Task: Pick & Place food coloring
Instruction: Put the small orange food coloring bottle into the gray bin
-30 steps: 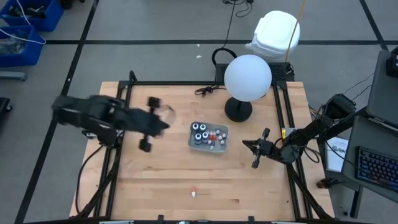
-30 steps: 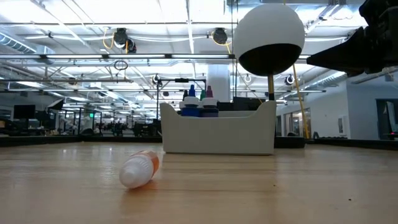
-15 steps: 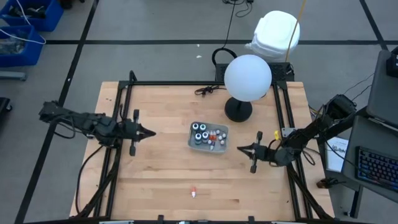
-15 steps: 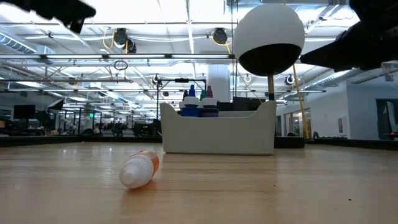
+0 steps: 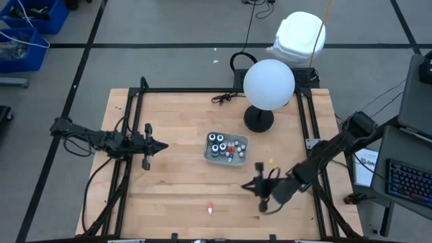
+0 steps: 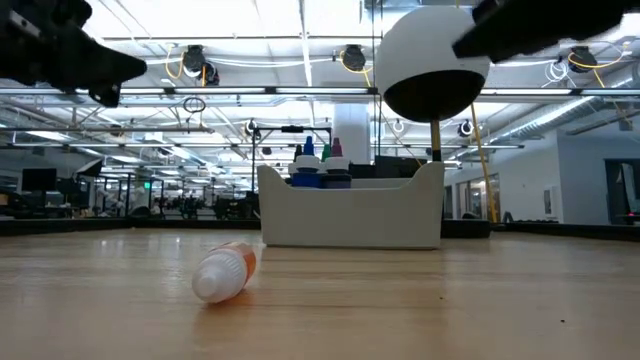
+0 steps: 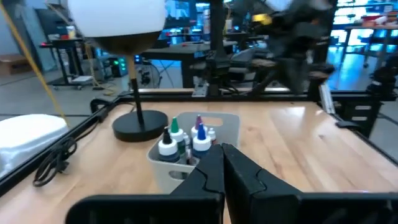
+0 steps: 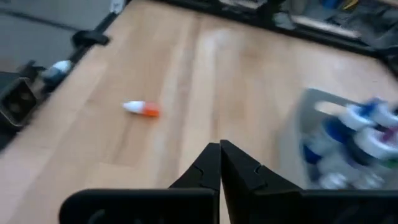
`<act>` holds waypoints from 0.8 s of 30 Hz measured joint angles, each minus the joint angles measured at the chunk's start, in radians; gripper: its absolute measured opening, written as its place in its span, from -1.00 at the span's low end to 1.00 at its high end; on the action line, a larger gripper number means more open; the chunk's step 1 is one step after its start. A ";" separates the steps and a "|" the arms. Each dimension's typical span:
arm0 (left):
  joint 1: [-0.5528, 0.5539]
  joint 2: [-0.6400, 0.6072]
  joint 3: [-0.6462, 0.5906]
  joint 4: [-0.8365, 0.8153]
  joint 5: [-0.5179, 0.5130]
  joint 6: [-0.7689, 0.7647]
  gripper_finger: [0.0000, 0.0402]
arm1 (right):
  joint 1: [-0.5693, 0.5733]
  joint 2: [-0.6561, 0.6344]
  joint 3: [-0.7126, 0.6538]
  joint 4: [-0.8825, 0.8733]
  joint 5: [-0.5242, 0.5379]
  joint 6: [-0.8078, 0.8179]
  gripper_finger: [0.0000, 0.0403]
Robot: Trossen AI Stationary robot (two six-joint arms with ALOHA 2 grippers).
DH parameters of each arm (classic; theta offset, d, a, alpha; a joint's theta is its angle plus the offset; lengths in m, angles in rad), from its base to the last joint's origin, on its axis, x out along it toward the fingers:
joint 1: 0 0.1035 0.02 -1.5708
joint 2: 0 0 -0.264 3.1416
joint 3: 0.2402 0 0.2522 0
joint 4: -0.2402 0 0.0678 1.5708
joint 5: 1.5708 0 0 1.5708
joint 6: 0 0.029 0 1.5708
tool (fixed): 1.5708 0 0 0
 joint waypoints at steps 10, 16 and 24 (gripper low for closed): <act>0.038 -0.013 -0.073 0.052 -0.009 -0.025 -0.97 | 0.007 0.361 0.540 -0.397 -0.163 -0.095 -1.00; 0.050 -0.012 -0.105 0.064 -0.006 -0.039 -0.98 | -0.022 0.544 0.883 -0.646 -0.291 -0.180 -0.81; 0.050 -0.011 -0.105 0.079 0.018 -0.029 -0.84 | -0.087 0.683 1.114 -0.792 -0.446 -0.347 -0.30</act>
